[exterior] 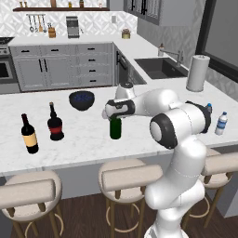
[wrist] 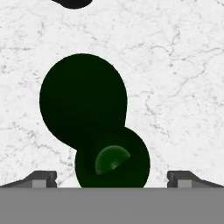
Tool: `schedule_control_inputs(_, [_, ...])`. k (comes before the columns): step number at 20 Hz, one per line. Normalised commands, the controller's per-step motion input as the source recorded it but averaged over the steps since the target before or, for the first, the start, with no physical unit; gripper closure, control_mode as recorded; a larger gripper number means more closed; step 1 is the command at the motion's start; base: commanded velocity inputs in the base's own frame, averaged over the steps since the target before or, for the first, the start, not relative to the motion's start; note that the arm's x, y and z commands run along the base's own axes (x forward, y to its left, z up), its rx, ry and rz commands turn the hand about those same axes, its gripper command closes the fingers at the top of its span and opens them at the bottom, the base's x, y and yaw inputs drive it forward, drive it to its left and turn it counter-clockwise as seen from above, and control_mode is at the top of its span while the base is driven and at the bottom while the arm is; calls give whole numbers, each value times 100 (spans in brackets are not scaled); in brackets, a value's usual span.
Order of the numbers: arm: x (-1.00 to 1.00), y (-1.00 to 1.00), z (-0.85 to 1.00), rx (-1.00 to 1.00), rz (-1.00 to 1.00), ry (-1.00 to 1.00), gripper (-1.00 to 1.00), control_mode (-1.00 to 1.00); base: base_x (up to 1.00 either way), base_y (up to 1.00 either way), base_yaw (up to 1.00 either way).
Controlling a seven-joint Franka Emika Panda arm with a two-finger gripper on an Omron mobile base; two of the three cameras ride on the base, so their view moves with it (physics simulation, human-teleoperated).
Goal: Move the plastic bottles in the middle to the plastics group, and the glass bottles in the middle to the glass group.
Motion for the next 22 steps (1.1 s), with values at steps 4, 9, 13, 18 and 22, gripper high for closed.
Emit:
schedule_control_inputs(4, [11, 3, 0, 0, 0, 0, -100, -100, 0, 0, 0])
schedule_control_inputs(9, [1, 4, -5, 0, 0, 0, -100, -100, 0, 0, 0])
schedule_control_inputs(13, [0, 2, -15, 0, 0, -5, -100, -100, 0, 0, 0])
schedule_control_inputs(18, [1, 0, -5, 0, 0, -7, -100, -100, 0, 0, 0])
schedule_control_inputs(22, [4, 0, 0, 0, 0, 0, -100, -100, 0, 0, 0])
